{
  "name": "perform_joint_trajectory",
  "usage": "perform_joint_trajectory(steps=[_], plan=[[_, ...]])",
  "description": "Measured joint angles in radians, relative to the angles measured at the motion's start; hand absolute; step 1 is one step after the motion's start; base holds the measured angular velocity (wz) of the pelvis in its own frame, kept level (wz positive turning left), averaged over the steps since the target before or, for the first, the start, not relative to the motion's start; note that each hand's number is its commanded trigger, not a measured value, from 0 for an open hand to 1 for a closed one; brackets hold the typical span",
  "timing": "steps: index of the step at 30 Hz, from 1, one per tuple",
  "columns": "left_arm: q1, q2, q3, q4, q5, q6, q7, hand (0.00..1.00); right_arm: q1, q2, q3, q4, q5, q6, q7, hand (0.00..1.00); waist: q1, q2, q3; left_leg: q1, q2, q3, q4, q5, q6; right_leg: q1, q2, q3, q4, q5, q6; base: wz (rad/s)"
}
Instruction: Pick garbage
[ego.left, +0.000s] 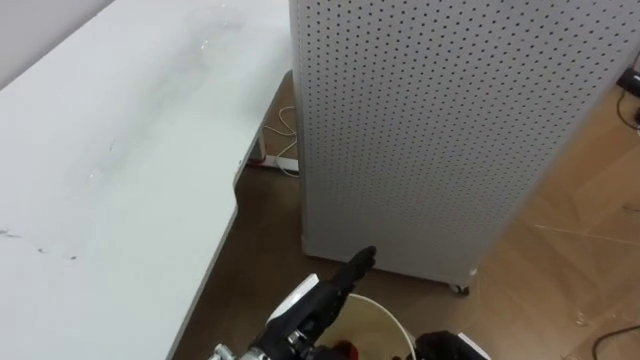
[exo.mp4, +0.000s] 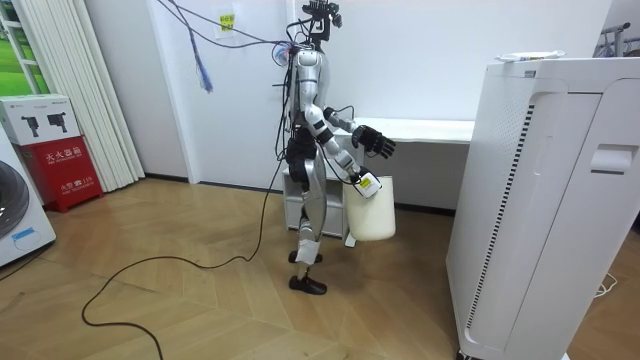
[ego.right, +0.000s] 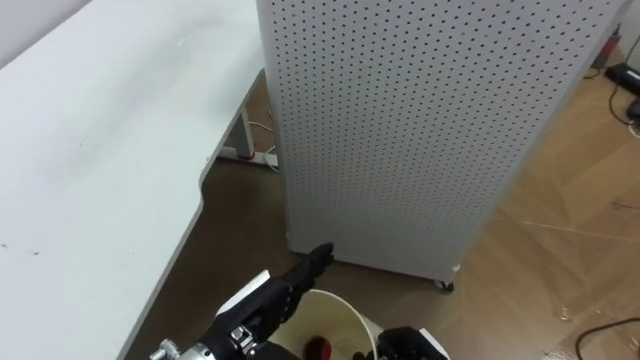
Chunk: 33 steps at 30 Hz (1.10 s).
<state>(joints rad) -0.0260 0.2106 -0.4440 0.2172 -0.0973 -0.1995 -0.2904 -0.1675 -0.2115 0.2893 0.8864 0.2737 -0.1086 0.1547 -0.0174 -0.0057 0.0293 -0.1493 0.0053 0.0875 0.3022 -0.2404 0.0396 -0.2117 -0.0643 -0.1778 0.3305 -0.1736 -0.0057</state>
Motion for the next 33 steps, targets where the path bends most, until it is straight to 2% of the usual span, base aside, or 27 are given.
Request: perform_joint_trajectory(steps=[6,10,14,17,19,20,21,23,26,29,33], plan=[[0.0,0.002,0.02,-0.004,0.001,0.004,0.004,0.0,0.001,-0.001,0.0,-0.013,0.001,0.0,-0.005,1.0,-0.005,-0.003,0.0008,0.019,0.002,0.017,-0.003,0.0,0.0,0.003,0.001,0.018,0.013,0.0,0.0,-0.1],[0.0,0.003,0.061,-0.052,-0.003,0.005,0.015,0.0,0.015,-0.013,0.0,-0.053,0.01,0.0,-0.024,1.0,-0.007,-0.004,0.0006,0.029,0.005,0.018,0.01,0.0,0.0,0.02,0.004,0.017,0.011,0.0,0.0,-0.01],[0.001,0.001,0.111,-0.095,-0.008,0.004,0.051,0.0,0.029,-0.02,-0.003,-0.067,0.031,0.0,-0.024,1.0,0.006,-0.004,0.0001,0.059,0.008,0.02,0.013,-0.001,-0.001,0.039,0.009,0.02,0.015,-0.003,-0.004,-0.08],[0.002,-0.008,0.161,-0.141,-0.008,0.004,0.089,0.0,0.057,-0.021,-0.006,-0.109,0.022,0.0,-0.033,1.0,0.035,-0.004,-0.001,0.083,0.013,0.02,0.011,-0.005,-0.009,0.038,0.023,0.051,0.013,-0.003,-0.012,-0.39],[0.016,-0.031,0.218,-0.179,0.011,0.003,0.12,0.0,0.073,-0.019,-0.008,-0.121,-0.006,-0.001,-0.03,1.0,0.059,-0.006,-0.0032,0.111,0.013,0.017,-0.004,-0.008,-0.014,0.038,0.043,0.106,0.018,0.004,-0.017,-0.65],[0.03,-0.042,0.245,-0.2,0.013,0.002,0.137,0.0,0.077,-0.019,-0.008,-0.122,-0.008,-0.001,-0.022,1.0,0.059,-0.005,-0.0051,0.119,0.013,0.016,-0.005,-0.01,-0.016,0.038,0.05,0.124,0.017,0.008,-0.019,-0.61],[0.034,-0.043,0.252,-0.208,0.014,0.001,0.147,0.0,0.08,-0.019,-0.008,-0.122,-0.007,-0.001,-0.019,1.0,0.058,-0.006,-0.0058,0.123,0.013,0.012,-0.007,-0.01,-0.017,0.039,0.051,0.125,0.017,0.011,-0.021,-0.44],[0.035,-0.041,0.261,-0.227,0.014,-0.001,0.176,0.0,0.095,-0.021,-0.011,-0.127,-0.005,-0.001,-0.021,1.0,0.046,-0.008,-0.0148,0.126,0.012,-0.006,-0.012,-0.01,-0.017,0.039,0.058,0.144,0.014,0.019,-0.022,-0.24],[0.034,-0.042,0.261,-0.266,0.027,-0.003,0.218,0.0,0.116,-0.022,-0.034,-0.152,-0.005,-0.001,-0.032,1.0,0.036,-0.007,-0.0174,0.125,0.011,-0.007,-0.014,-0.01,-0.017,0.037,0.06,0.152,0.013,0.025,-0.02,-0.15],[0.034,-0.035,0.264,-0.284,0.027,-0.027,0.274,0.0,0.138,-0.027,-0.046,-0.178,-0.002,-0.001,-0.048,1.0,0.027,0.0,-0.0229,0.141,0.0,-0.009,-0.021,-0.01,-0.017,0.038,0.066,0.182,0.014,0.029,-0.016,-0.22],[0.026,-0.034,0.264,-0.292,0.027,-0.028,0.323,0.0,0.16,-0.026,-0.047,-0.214,0.0,-0.001,-0.054,1.0,0.015,0.004,-0.0253,0.15,-0.007,-0.007,-0.03,-0.009,-0.016,0.032,0.068,0.204,0.019,0.032,-0.012,-0.19]])
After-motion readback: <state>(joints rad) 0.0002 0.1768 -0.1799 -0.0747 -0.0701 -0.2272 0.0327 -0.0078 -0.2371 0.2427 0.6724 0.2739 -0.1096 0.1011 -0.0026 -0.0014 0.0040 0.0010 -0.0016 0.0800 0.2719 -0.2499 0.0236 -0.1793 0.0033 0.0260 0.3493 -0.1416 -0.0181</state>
